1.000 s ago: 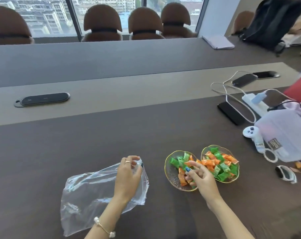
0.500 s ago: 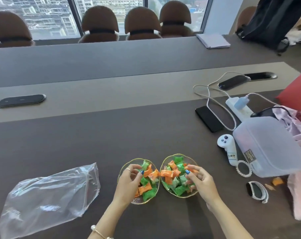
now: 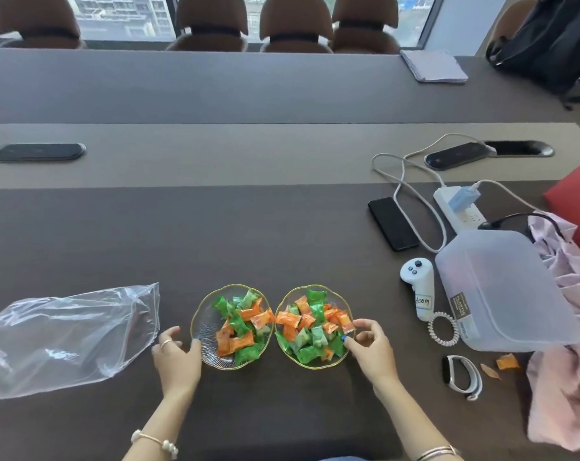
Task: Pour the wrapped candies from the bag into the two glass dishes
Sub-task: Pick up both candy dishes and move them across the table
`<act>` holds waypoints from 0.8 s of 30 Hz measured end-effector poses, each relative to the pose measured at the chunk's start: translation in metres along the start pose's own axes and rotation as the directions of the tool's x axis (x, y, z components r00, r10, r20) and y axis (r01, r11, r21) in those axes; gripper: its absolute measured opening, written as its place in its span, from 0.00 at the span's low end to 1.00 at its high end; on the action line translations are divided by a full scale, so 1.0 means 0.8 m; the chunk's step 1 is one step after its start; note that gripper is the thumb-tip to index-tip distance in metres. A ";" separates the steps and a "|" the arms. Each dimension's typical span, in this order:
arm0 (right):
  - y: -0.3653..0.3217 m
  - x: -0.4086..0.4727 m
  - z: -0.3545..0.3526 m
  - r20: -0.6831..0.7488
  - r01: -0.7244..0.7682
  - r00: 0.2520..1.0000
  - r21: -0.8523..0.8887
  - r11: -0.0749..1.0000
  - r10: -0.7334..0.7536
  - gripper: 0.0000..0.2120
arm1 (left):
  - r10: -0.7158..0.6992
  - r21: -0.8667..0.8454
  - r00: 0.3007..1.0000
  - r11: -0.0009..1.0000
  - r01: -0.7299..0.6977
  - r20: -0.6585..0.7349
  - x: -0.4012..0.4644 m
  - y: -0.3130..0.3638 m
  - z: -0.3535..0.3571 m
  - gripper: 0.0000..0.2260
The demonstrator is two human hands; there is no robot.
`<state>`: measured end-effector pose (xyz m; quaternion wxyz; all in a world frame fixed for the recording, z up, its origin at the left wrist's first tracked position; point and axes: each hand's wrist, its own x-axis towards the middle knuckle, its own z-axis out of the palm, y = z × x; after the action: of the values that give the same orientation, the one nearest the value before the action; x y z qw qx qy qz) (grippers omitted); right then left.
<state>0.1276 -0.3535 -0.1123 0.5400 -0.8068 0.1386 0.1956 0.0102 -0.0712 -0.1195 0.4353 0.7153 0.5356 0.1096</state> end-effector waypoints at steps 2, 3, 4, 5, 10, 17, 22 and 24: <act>0.004 0.002 0.004 0.026 -0.037 0.999 0.040 0.999 0.036 0.18 | -0.042 -0.006 0.996 0.999 0.043 0.075 0.001 -0.010 -0.002 0.14; 0.006 0.003 0.005 0.043 -0.057 0.998 0.061 0.997 0.054 0.19 | -0.050 -0.026 0.989 0.998 0.054 0.138 0.001 -0.010 -0.003 0.12; 0.008 0.005 0.006 0.063 -0.068 0.996 0.070 0.995 0.064 0.19 | -0.059 -0.043 0.980 0.997 0.068 0.191 0.000 -0.009 -0.004 0.12; 0.008 0.007 0.006 0.089 -0.077 0.994 0.072 0.994 0.070 0.18 | -0.066 -0.060 0.973 0.995 0.081 0.222 0.001 -0.009 -0.004 0.12; 0.003 0.016 0.007 0.144 -0.157 0.980 0.139 0.978 0.136 0.12 | -0.110 -0.139 0.964 0.979 0.146 0.241 0.012 -0.014 0.003 0.14; -0.023 0.025 0.031 0.147 -0.183 0.977 0.182 0.966 0.157 0.15 | -0.161 -0.298 0.956 0.926 0.232 0.246 0.028 -0.004 0.010 0.12; -0.089 0.054 0.049 0.160 -0.153 0.981 0.274 0.949 0.112 0.13 | -0.116 -0.424 0.956 0.877 0.227 0.271 0.065 0.055 0.011 0.09; -0.124 0.075 0.060 0.149 -0.138 0.984 0.311 0.940 0.095 0.13 | -0.086 -0.455 0.961 0.867 0.202 0.264 0.093 0.087 0.013 0.10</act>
<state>0.2158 -0.2724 -0.0759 0.6591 -0.6842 0.1803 0.2549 0.0931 -0.0151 -0.0974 0.6655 0.5514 0.4887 0.1197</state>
